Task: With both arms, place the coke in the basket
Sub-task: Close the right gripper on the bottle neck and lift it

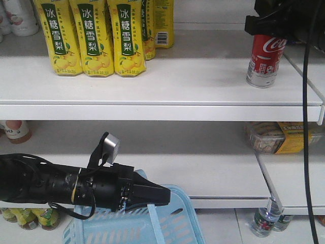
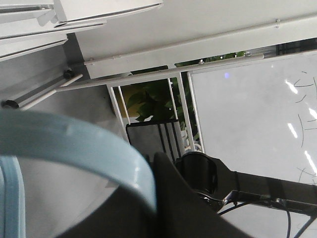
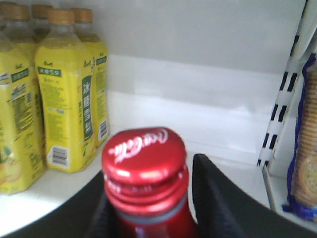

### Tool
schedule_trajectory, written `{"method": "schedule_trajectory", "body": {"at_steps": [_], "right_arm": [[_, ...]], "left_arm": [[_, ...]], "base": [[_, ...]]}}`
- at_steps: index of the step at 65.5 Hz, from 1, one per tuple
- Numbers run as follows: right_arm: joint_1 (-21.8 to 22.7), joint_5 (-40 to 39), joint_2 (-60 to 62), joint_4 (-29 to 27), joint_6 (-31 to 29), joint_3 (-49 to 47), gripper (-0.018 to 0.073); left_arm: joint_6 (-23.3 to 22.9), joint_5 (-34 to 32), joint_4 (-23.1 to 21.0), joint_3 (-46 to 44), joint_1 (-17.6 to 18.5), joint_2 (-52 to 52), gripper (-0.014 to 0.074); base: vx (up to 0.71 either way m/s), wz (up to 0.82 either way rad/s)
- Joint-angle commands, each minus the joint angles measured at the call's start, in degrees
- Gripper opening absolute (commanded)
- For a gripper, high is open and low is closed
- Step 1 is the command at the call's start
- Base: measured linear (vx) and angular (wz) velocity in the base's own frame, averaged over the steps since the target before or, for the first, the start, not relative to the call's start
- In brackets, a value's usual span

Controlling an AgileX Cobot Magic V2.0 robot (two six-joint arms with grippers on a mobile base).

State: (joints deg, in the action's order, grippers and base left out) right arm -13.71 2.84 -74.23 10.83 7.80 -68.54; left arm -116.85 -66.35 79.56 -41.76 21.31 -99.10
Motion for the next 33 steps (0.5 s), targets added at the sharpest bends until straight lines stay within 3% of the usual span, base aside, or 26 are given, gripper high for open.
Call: {"method": "schedule_trajectory", "body": {"at_steps": [1,22,33], "right_arm": [[-0.3,-1.6,3.9,0.1,0.2,-1.6,-0.0009],[-0.3,2.9,10.7,0.6,0.3,-1.6,-0.0005],[-0.3,8.4,15.1,-3.2,0.7,-1.6,-0.0005]], "left_arm": [[0.1,-12.6,-3.4,-1.0,0.2,2.4,-0.0006],[0.1,-12.6,-3.4,-1.0,0.2,2.4,-0.0006],[0.1,-12.6,-3.4,-1.0,0.2,2.4,-0.0006]], "base": [[0.0,0.0],[0.0,0.0],[0.0,0.0]]}}
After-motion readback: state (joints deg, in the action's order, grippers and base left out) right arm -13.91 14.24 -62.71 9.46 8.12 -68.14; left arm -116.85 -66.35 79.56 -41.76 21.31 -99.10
